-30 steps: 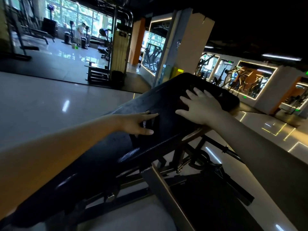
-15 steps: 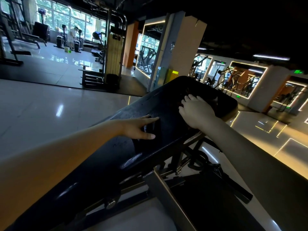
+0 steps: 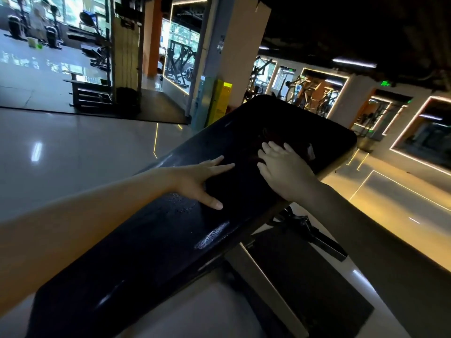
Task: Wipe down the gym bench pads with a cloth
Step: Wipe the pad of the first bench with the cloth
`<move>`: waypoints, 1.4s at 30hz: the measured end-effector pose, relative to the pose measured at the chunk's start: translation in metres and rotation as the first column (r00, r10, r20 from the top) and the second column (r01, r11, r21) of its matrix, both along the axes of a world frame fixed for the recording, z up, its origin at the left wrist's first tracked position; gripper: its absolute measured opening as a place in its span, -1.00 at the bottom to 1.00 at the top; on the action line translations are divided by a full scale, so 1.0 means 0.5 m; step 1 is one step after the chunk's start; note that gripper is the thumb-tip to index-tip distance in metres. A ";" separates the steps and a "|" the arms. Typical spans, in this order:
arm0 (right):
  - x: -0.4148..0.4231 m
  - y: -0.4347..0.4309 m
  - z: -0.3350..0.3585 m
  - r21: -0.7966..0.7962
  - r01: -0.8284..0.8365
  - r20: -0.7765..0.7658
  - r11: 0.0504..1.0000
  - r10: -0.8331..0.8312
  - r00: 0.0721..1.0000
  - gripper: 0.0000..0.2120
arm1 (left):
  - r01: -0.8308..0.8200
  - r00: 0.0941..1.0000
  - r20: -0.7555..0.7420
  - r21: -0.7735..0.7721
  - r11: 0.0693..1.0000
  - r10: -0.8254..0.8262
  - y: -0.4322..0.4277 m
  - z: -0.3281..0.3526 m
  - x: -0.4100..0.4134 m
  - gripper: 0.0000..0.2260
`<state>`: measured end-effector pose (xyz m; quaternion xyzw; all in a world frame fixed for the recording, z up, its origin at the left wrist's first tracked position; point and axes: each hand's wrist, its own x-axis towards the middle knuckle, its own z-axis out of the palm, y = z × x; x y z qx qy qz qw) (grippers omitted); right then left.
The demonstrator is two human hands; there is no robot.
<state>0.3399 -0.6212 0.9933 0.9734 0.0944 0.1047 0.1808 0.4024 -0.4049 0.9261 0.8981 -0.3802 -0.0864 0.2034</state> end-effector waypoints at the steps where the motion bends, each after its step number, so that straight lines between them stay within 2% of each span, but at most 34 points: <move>1: -0.004 0.007 -0.007 0.007 0.006 -0.002 1.000 -0.006 1.000 -0.52 | 0.013 1.000 0.004 0.008 1.000 -0.013 0.005 -0.002 0.003 -0.02; 9: -0.031 0.043 -0.033 0.043 0.008 0.017 0.999 -0.009 1.000 -0.53 | 0.075 0.997 0.020 0.033 0.997 -0.075 0.020 -0.012 0.008 0.01; 13: -0.045 0.059 -0.055 0.006 -0.002 0.045 1.000 0.002 0.999 -0.52 | 0.076 0.997 0.025 0.052 0.996 -0.077 0.025 -0.016 0.003 0.02; 17: -0.047 0.058 -0.054 -0.063 0.036 0.063 0.997 -0.032 0.998 -0.51 | 0.070 0.997 0.021 0.073 0.995 -0.072 0.035 -0.016 0.002 0.02; 22: -0.028 0.050 -0.037 -0.075 0.093 0.050 0.993 -0.090 0.995 -0.49 | 0.063 0.998 0.020 0.078 0.995 -0.065 0.036 -0.021 0.005 0.04; 29: 0.025 0.044 -0.005 -0.024 0.177 0.078 0.984 -0.174 0.982 -0.50 | 0.039 0.999 0.005 0.051 0.998 -0.039 0.040 -0.026 -0.001 0.02; 34: 0.016 0.056 -0.011 0.003 0.117 -0.021 0.993 -0.117 0.993 -0.51 | 0.041 0.999 -0.005 0.067 0.997 -0.041 0.049 -0.028 -0.005 0.03; 42: -0.033 0.086 -0.054 0.061 -0.038 -0.092 0.997 0.043 0.995 -0.54 | 0.056 0.998 -0.023 0.115 0.992 -0.054 0.081 -0.056 -0.019 0.15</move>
